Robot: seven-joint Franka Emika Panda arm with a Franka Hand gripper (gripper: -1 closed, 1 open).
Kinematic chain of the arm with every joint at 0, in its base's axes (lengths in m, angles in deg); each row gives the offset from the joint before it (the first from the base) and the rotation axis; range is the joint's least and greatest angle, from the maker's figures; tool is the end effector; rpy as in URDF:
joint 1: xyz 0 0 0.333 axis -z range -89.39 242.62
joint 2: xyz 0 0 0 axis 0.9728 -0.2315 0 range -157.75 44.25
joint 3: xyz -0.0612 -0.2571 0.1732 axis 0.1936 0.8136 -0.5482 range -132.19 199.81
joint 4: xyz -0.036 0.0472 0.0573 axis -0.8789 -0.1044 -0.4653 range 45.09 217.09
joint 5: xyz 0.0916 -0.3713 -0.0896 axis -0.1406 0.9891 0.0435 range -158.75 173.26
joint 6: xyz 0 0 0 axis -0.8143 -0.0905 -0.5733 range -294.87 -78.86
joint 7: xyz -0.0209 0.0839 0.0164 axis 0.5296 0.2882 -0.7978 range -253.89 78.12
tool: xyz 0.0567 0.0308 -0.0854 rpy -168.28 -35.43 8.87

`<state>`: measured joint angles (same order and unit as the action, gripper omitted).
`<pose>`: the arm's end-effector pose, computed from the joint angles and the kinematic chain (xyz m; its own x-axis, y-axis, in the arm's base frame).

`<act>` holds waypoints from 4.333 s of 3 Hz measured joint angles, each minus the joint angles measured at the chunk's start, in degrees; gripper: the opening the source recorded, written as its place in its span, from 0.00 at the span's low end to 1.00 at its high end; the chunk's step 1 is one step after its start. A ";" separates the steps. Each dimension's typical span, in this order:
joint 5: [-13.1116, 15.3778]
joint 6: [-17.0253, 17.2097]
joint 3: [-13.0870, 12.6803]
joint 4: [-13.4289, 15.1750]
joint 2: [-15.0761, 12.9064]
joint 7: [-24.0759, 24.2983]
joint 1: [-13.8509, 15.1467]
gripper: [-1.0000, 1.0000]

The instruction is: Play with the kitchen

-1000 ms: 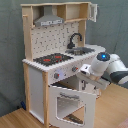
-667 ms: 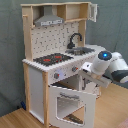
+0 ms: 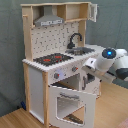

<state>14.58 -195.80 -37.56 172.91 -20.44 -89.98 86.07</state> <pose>0.2046 0.4240 0.4235 0.4905 0.8661 -0.0962 0.6927 -0.3206 0.6461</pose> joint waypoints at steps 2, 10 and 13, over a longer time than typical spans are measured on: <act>3.69 10.22 3.17 -0.53 7.36 -0.26 -5.29 1.00; 44.21 13.91 -12.11 -8.70 17.41 -2.14 2.45 1.00; 59.23 4.35 -14.79 -6.95 17.42 0.94 4.70 1.00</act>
<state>73.81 -191.44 -52.35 165.96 -3.03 -89.03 90.78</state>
